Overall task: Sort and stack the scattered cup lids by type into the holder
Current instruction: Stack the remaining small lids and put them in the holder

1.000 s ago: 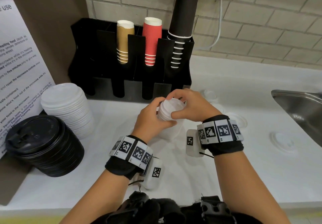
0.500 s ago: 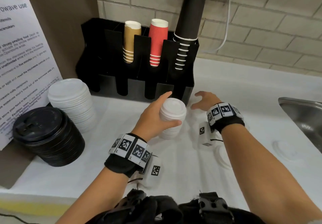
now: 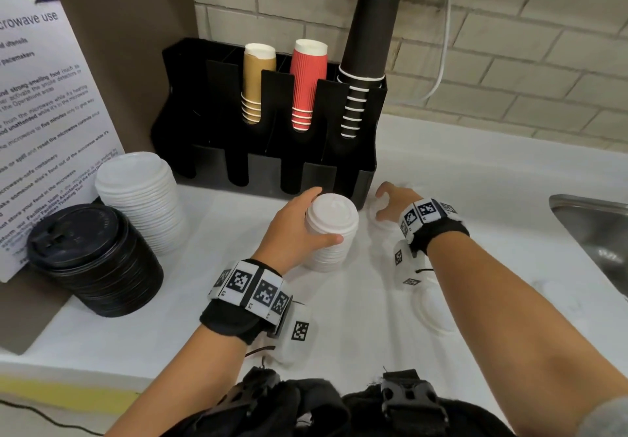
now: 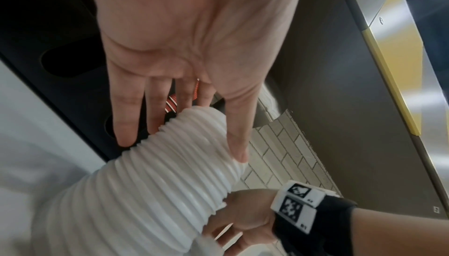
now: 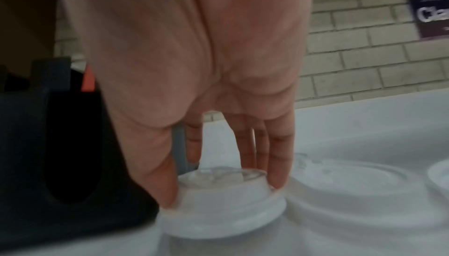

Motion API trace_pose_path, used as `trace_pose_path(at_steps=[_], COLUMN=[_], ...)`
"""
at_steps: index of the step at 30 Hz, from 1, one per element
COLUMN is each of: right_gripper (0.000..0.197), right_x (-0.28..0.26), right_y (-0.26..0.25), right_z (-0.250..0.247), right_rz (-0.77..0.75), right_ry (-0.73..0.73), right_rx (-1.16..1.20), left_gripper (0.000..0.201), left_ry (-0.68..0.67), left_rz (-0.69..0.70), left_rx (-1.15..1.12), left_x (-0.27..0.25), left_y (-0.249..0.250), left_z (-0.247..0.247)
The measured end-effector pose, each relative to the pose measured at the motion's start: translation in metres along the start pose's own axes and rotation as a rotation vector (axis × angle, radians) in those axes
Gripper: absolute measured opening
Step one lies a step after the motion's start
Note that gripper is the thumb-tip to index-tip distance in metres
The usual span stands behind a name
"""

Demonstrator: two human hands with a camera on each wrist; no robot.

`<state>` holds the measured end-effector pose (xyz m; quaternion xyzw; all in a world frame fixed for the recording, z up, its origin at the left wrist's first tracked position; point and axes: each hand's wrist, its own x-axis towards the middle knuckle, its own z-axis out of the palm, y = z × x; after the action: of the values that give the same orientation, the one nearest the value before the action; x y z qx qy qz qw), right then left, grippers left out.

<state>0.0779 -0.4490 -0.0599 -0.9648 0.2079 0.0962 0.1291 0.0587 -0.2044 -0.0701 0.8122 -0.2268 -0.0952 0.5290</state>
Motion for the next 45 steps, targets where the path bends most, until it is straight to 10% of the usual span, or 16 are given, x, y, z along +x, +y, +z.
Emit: trace_pose_path(at_steps=[6, 11, 25, 36, 40, 45], right_gripper=[0.045, 0.024, 0.036, 0.032, 0.032, 0.055], right_x=[-0.035, -0.078, -0.096, -0.099, -0.097, -0.096], right_y=[0.009, -0.013, -0.062, -0.057, -0.025, 0.030], right_z=[-0.037, -0.025, 0.004, 0.010, 0.004, 0.003], right_rz=[0.040, -0.297, -0.503, -0.478, -0.235, 0.308], right_ry=[0.151, 0.220, 0.212, 0.186, 0.274, -0.012], right_rx=[0.493, 0.855, 0.521, 0.538, 0.575, 0.220], left_gripper=[0.071, 0.069, 0.100, 0.063, 0.064, 0.060], left_ry=[0.038, 0.077, 0.105, 0.099, 0.087, 0.085], left_rz=[0.009, 0.016, -0.033, 0.081, 0.076, 0.061], left_rx=[-0.015, -0.021, -0.078, -0.073, -0.044, -0.046], left_x=[0.000, 0.001, 0.001, -0.005, -0.005, -0.006], left_y=[-0.003, -0.003, -0.006, -0.004, -0.005, -0.004], left_z=[0.003, 0.008, 0.010, 0.010, 0.008, 0.008])
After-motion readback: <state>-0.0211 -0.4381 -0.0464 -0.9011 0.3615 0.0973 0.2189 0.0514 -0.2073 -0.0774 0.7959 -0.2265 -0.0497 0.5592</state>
